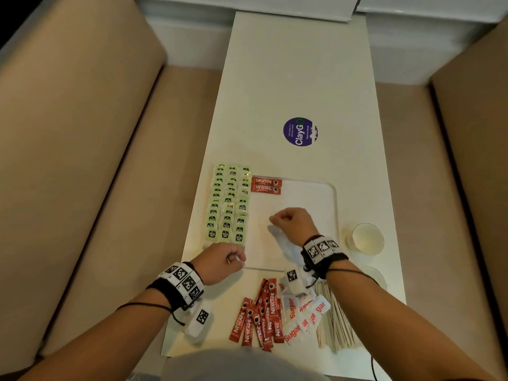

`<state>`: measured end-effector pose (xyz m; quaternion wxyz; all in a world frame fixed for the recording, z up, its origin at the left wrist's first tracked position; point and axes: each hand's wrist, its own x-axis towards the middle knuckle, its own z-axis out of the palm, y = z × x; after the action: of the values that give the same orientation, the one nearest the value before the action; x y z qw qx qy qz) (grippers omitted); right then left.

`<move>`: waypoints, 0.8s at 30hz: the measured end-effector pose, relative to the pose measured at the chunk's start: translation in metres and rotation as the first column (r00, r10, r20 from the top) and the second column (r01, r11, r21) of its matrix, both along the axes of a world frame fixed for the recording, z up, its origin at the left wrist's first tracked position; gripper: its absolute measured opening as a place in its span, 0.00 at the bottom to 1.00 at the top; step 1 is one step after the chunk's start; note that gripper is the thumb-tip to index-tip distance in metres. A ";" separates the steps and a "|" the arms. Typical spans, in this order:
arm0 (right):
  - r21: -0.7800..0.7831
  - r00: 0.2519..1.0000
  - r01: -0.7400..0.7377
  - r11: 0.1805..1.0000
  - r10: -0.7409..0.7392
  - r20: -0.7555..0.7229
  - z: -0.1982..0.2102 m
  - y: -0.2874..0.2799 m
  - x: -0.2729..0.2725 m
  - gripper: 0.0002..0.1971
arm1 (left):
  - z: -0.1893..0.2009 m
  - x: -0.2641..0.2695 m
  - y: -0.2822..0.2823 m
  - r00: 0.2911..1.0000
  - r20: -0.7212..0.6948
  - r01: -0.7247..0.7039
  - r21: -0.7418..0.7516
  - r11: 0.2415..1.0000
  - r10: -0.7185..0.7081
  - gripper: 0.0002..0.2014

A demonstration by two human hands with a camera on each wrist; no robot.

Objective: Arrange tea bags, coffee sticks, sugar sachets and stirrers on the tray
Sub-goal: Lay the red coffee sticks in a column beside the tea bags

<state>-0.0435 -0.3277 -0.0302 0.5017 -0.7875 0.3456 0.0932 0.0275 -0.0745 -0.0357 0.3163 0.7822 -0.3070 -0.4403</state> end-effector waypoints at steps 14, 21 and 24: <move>-0.023 0.770 -0.535 0.845 0.476 -0.425 0.015 0.060 -0.100 0.25 | -0.005 -0.056 0.012 0.899 0.109 0.337 0.448 0.828 -0.425 0.26; -0.183 0.660 -0.700 0.690 0.528 -0.534 0.012 0.080 -0.095 0.23 | 0.004 -0.074 -0.003 0.825 0.230 0.340 0.525 0.780 -0.515 0.23; -0.176 0.652 -0.706 0.686 0.534 -0.538 0.014 0.082 -0.094 0.24 | 0.005 -0.072 -0.005 0.844 0.271 0.283 0.510 0.812 -0.464 0.21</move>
<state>-0.1378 -0.2457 -0.0166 0.1859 -0.8940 0.1650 0.3727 -0.0440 -0.0799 -0.0303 -0.0347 0.8265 -0.4025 -0.3921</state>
